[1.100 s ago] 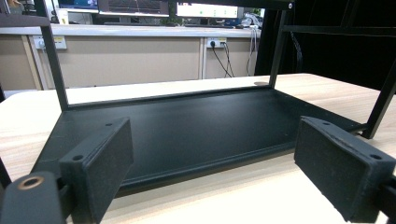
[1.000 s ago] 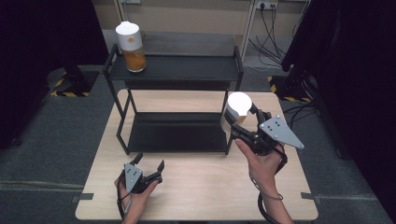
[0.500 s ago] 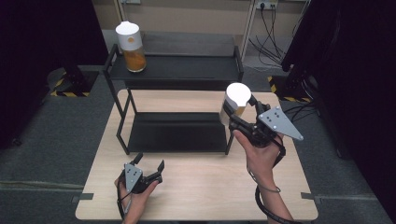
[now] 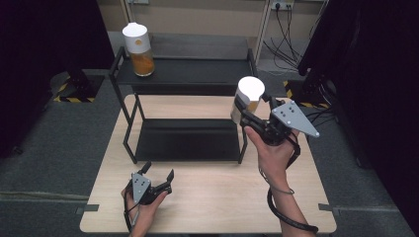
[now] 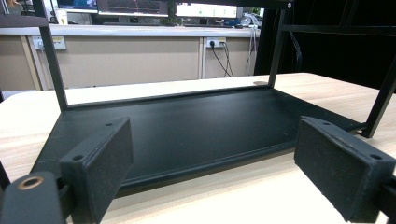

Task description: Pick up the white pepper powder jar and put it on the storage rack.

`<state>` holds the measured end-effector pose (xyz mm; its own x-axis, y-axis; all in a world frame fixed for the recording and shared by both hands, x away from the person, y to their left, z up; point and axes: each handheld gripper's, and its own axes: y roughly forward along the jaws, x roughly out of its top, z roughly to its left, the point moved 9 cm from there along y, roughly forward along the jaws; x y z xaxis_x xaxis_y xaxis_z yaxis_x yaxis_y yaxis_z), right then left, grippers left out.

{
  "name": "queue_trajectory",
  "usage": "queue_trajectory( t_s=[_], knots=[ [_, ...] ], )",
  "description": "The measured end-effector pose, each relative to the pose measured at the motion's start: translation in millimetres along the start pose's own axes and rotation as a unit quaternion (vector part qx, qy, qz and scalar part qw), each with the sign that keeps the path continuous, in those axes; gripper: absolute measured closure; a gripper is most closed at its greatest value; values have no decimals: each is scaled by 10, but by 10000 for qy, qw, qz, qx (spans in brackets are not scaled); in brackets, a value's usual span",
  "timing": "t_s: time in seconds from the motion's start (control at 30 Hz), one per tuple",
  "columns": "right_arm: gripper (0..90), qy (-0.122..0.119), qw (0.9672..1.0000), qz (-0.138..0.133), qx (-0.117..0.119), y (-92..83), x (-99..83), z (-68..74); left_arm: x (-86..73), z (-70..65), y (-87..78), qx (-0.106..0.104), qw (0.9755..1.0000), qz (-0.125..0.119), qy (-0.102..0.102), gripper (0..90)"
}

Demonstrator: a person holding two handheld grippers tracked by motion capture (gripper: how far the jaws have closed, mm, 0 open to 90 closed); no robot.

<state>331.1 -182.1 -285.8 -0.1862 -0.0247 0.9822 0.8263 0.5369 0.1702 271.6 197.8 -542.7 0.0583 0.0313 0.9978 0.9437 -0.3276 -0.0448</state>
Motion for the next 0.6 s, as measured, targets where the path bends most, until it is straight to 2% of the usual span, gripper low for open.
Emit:
queue_trajectory(
  t_s=[0.6],
  knots=[
    [309, -5, 10000, 11, -46, 209, 161, 26, -2, 3, -2, -14, 10000, -11, -8, 115]
  ],
)
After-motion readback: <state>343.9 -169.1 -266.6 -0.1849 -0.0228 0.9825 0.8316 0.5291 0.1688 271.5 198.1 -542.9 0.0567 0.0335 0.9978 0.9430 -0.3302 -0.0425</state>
